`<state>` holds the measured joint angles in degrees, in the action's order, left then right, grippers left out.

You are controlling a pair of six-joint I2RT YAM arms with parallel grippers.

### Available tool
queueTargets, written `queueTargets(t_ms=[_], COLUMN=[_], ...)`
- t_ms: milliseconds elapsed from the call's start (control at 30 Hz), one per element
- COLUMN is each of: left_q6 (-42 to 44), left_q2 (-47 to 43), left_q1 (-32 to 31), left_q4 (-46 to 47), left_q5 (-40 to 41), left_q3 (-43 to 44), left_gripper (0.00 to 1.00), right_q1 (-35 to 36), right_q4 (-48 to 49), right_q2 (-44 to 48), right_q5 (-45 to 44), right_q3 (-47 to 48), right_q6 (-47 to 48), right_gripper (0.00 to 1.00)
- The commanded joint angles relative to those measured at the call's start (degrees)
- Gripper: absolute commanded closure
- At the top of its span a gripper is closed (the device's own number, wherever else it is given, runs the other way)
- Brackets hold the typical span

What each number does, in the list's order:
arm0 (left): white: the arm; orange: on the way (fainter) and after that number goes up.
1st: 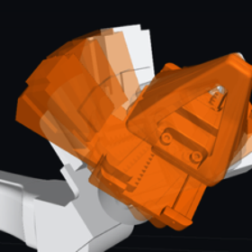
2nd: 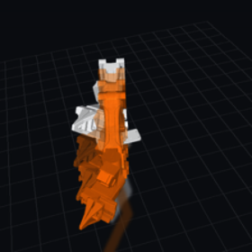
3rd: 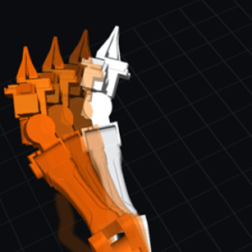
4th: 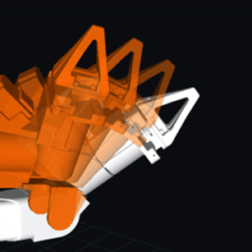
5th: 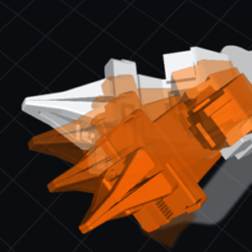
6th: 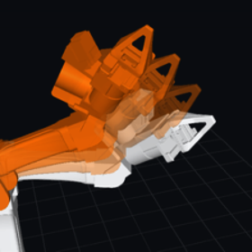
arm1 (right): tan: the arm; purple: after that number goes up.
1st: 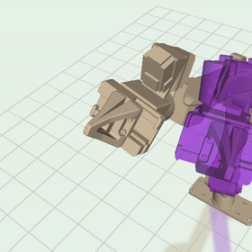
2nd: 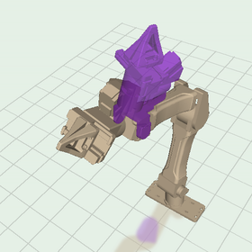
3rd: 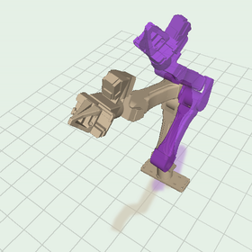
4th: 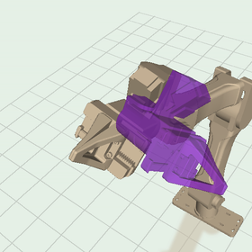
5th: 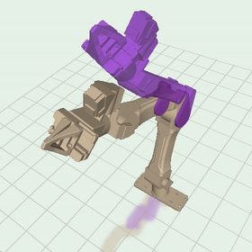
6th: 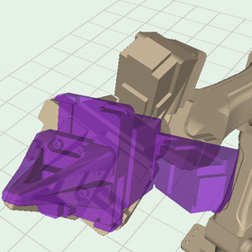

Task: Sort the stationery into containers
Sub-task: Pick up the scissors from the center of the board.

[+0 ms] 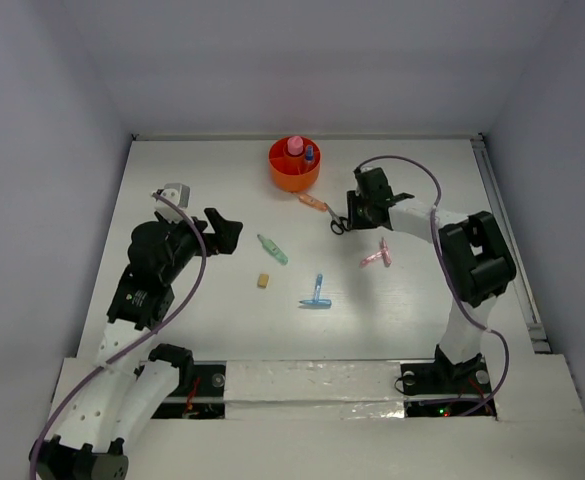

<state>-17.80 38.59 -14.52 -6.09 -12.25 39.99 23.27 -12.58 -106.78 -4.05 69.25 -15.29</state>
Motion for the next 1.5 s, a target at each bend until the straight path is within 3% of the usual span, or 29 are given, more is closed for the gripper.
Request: queueTargets(t_ms=[0, 300, 667, 800, 1067, 1167, 1367, 1467], left_q6=[0.5, 0.4, 0.1, -0.1, -5.1, -12.0, -26.5, -28.2], left_q2=[-0.7, -0.6, -0.8, -0.3, 2.5, 4.4, 10.3, 14.5], left_q1=[0.2, 0.2, 0.2, 0.2, 0.2, -0.5, -4.9, -5.6], left_q4=[2.6, 2.8, 3.1, 3.4, 7.7, 13.6, 31.5, 35.8], left_q5=[-1.2, -1.8, -2.0, -3.2, -12.1, -17.6, -18.3, -17.8], left_q3=[0.4, 0.4, 0.2, 0.0, -1.6, -3.9, -10.9, -10.7], left_gripper=[0.01, 0.01, 0.01, 0.04, 0.32, 0.41, 0.47, 0.47], right_q1=[0.1, 0.1, 0.1, 0.1, 0.1, 2.9, 12.6, 16.0], right_q4=[1.7, 0.2, -3.7, -3.9, -4.0, -1.1, 3.8, 5.9], right_q2=[-0.2, -4.6, -6.6, -2.9, 10.7, 16.0, 19.9, 20.3], right_q5=[0.9, -1.4, -3.5, -4.0, 1.7, 3.6, 7.5, 8.4], right_q3=[0.5, 3.0, 5.4, 2.7, -3.1, -6.4, -8.0, -7.4], right_q6=[-0.4, 0.6, 1.4, 1.1, 0.8, 1.4, 2.4, 2.9], right_gripper=[0.61, 0.64, 0.96, 1.00, 1.00, 1.00, 1.00, 1.00])
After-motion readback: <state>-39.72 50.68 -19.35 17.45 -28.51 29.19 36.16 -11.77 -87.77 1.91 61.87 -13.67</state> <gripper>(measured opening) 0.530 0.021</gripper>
